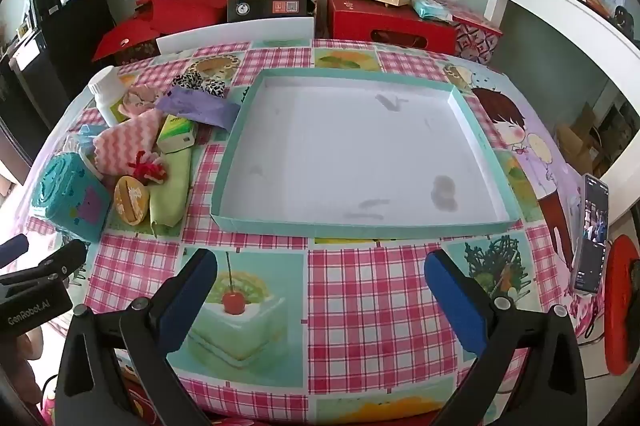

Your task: Organize soft objects

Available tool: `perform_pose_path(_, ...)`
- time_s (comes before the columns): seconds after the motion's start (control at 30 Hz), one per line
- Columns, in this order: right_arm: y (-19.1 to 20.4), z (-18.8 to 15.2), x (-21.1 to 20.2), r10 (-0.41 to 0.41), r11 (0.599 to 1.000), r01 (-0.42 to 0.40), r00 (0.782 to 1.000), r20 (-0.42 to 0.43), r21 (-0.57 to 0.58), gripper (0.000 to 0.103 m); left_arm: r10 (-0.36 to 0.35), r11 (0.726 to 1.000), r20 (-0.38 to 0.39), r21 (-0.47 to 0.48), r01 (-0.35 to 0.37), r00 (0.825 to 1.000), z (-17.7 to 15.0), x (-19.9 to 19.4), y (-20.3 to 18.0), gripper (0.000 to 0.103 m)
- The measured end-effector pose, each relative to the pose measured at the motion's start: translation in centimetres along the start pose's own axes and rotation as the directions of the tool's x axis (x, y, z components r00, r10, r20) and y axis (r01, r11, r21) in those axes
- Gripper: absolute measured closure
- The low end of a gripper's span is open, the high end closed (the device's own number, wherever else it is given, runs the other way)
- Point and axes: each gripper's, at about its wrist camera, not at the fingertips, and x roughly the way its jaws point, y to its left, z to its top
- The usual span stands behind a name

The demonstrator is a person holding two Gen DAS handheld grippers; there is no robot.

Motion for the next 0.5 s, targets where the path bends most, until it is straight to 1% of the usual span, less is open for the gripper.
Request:
perform_pose_path(0.3,0.1,0.2,-0.6,-0.004,1.0,0.004,1.0,0.003,-0.005,0.0,-0.015,1.0,0.014,-0.006,0.015,1.0,0.1,-0.5,0.0,0.0)
perform_pose_path(0.37,0.5,0.3,-1.7,-0.002,1.0,0.002,1.0,0.014,-0.007,0.0,-0.019,1.0,0.019,-0.011,0.019,1.0,0.1,-0.7,0.0,0.0)
perform_pose_path(0.5,0.5,0.8,-1.2,-0.001,1.0,0.001,1.0,0.014,-0.009,0.0,-0.031,0.999,0.032,-0.023,0.031,0.999,0.2,-1.0,0.1,0.0)
